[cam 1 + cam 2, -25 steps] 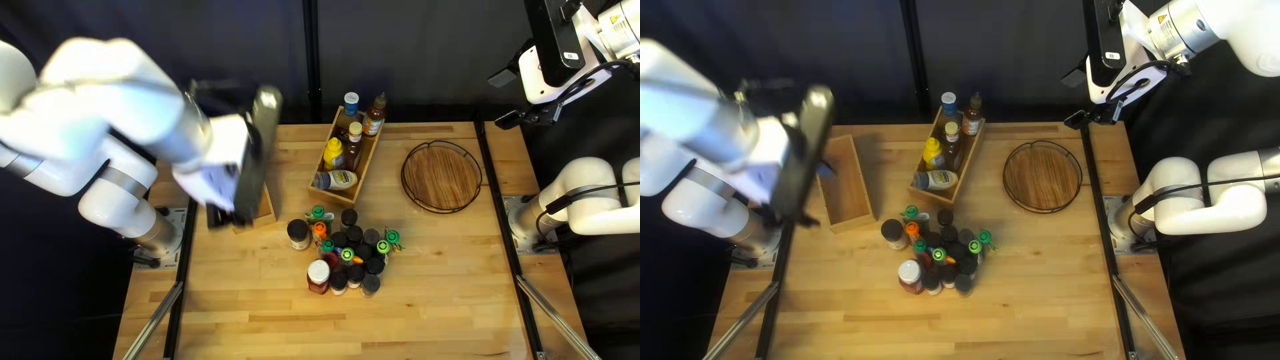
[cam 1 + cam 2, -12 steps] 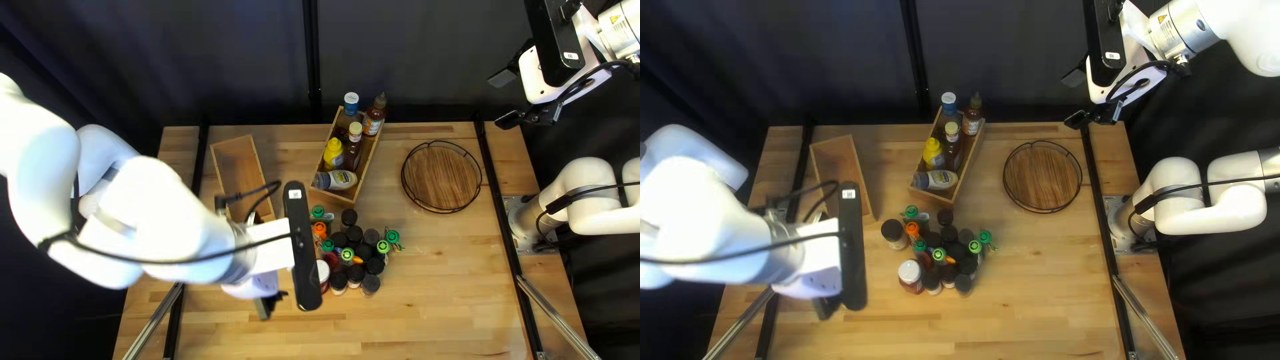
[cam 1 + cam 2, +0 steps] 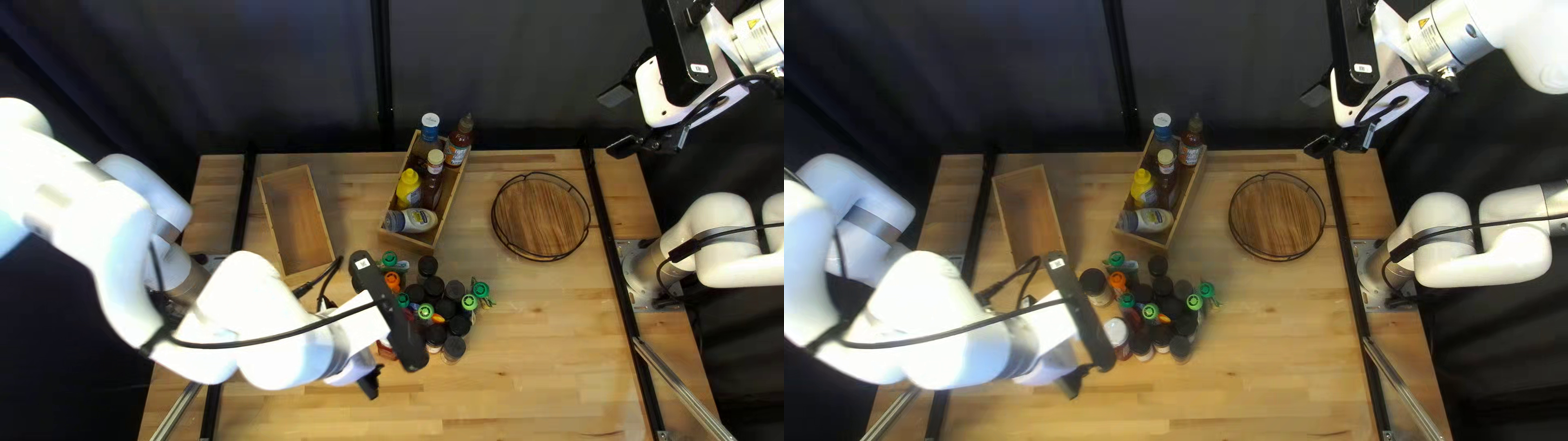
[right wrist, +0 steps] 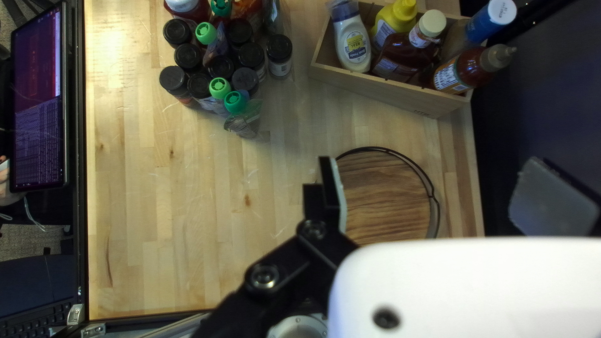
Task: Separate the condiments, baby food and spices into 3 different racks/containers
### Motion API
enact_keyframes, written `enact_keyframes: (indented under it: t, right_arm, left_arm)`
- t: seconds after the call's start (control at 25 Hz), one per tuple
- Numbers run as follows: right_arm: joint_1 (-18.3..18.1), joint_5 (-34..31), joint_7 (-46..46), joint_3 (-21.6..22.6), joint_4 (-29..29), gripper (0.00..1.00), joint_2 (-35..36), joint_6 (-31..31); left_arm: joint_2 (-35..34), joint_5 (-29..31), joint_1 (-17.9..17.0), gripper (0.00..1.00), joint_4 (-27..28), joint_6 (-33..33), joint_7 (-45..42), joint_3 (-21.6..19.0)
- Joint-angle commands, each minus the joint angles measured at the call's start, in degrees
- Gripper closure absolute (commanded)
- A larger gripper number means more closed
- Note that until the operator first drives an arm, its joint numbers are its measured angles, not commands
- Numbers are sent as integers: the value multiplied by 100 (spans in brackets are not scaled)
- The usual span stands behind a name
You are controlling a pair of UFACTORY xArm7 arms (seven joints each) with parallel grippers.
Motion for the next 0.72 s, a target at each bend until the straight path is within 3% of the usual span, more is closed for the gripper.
enact_keyframes:
  t: [0.04, 0.72]
  right_arm:
    - [0, 0, 0, 0, 0, 0, 0, 0]
    - [0, 0, 0, 0, 0, 0, 0, 0]
  left_arm:
    - [344, 51, 130, 0, -57, -239, -163, 123]
    - [1127, 102, 351, 0, -82, -909, -463, 340]
